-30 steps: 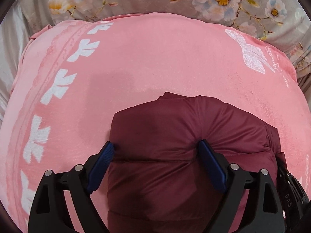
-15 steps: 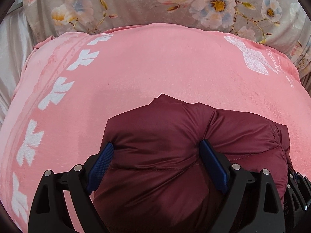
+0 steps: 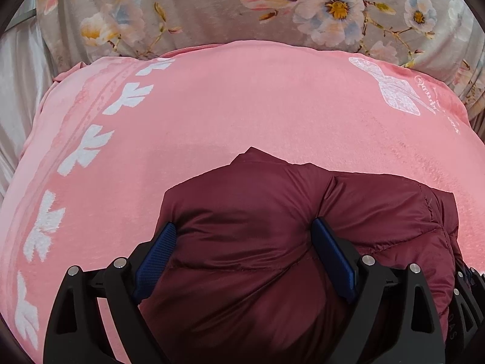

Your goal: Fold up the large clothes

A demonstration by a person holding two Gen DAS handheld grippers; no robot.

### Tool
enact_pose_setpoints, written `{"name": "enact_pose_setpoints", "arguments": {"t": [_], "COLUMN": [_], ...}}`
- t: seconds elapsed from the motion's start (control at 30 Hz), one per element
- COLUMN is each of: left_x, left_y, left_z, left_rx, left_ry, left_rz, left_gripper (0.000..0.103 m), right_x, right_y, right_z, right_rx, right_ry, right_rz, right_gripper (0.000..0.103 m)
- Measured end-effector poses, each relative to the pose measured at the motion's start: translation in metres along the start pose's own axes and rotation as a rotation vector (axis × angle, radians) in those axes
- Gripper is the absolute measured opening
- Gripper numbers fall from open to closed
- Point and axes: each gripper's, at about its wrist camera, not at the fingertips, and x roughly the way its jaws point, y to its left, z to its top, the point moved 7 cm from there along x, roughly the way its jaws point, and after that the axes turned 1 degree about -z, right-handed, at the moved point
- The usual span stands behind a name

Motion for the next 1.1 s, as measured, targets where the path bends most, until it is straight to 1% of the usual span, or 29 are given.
{"name": "enact_pose_setpoints", "arguments": {"t": [0.17, 0.27, 0.33, 0.37, 0.4, 0.43, 0.47, 0.5, 0.53, 0.6, 0.63, 0.7, 0.77, 0.8, 0.87, 0.9, 0.93, 0.97, 1.03, 1.07, 1.1], "left_x": [0.001, 0.001, -0.002, -0.006, -0.011, -0.025, -0.035, -0.045, -0.056, -0.064, -0.064, -0.061, -0.062, -0.062, -0.067, -0.068, -0.069, -0.070, -0.071, -0.072, -0.072], "left_y": [0.000, 0.001, 0.006, 0.012, 0.018, 0.029, 0.036, 0.045, 0.056, 0.069, 0.074, 0.080, 0.079, 0.077, 0.073, 0.068, 0.061, 0.054, 0.045, 0.042, 0.042], "left_z": [0.001, 0.002, 0.002, 0.001, -0.002, -0.008, -0.013, -0.019, -0.029, -0.048, -0.062, -0.084, -0.097, -0.101, -0.103, -0.104, -0.105, -0.106, -0.105, -0.104, -0.103], "left_rx": [0.001, -0.009, -0.034, -0.048, -0.063, -0.093, -0.113, -0.133, -0.153, -0.179, -0.198, -0.251, -0.295, -0.303, -0.294, -0.288, -0.282, -0.272, -0.220, -0.205, -0.207], "left_ry": [-0.001, -0.003, 0.009, 0.030, 0.060, 0.091, 0.100, 0.107, 0.121, 0.177, 0.227, 0.305, 0.335, 0.337, 0.312, 0.315, 0.322, 0.325, 0.297, 0.286, 0.281], "left_rz": [0.004, -0.004, -0.047, -0.078, -0.114, -0.189, -0.235, -0.276, -0.321, -0.394, -0.436, -0.511, -0.588, -0.606, -0.612, -0.624, -0.655, -0.666, -0.610, -0.589, -0.583], "left_gripper": [0.089, 0.089, 0.089, 0.089, 0.089, 0.088, 0.088, 0.088, 0.088, 0.088, 0.088, 0.088, 0.088, 0.088, 0.088, 0.088, 0.088, 0.089, 0.090, 0.090, 0.090], "right_x": [0.002, 0.002, 0.000, -0.003, -0.011, -0.019, -0.031, -0.044, -0.052, -0.063, -0.068, -0.074, -0.078, -0.079, -0.082, -0.083, -0.083, -0.082, -0.081, -0.080, -0.080], "right_y": [-0.001, -0.003, -0.010, -0.015, -0.023, -0.028, -0.036, -0.048, -0.051, -0.053, -0.052, -0.050, -0.045, -0.044, -0.042, -0.040, -0.037, -0.034, -0.027, -0.021, -0.018], "right_z": [0.000, 0.000, 0.001, 0.000, -0.002, -0.004, -0.009, -0.016, -0.023, -0.039, -0.054, -0.071, -0.082, -0.086, -0.086, -0.087, -0.087, -0.087, -0.085, -0.084, -0.085], "right_rx": [0.010, 0.028, 0.069, 0.095, 0.129, 0.157, 0.201, 0.253, 0.271, 0.284, 0.289, 0.296, 0.304, 0.315, 0.320, 0.322, 0.331, 0.347, 0.344, 0.337, 0.334], "right_ry": [0.002, 0.004, 0.015, 0.029, 0.058, 0.069, 0.074, 0.079, 0.089, 0.146, 0.205, 0.250, 0.272, 0.268, 0.254, 0.253, 0.256, 0.277, 0.281, 0.286, 0.293], "right_rz": [0.009, 0.031, 0.102, 0.148, 0.211, 0.253, 0.295, 0.340, 0.384, 0.476, 0.523, 0.568, 0.600, 0.614, 0.623, 0.633, 0.650, 0.661, 0.676, 0.686, 0.693], "right_gripper": [0.007, 0.006, 0.007, 0.010, 0.013, 0.025, 0.052, 0.067, 0.074, 0.074, 0.075, 0.075, 0.075, 0.075, 0.075, 0.076, 0.077, 0.077, 0.076, 0.072, 0.070]}}
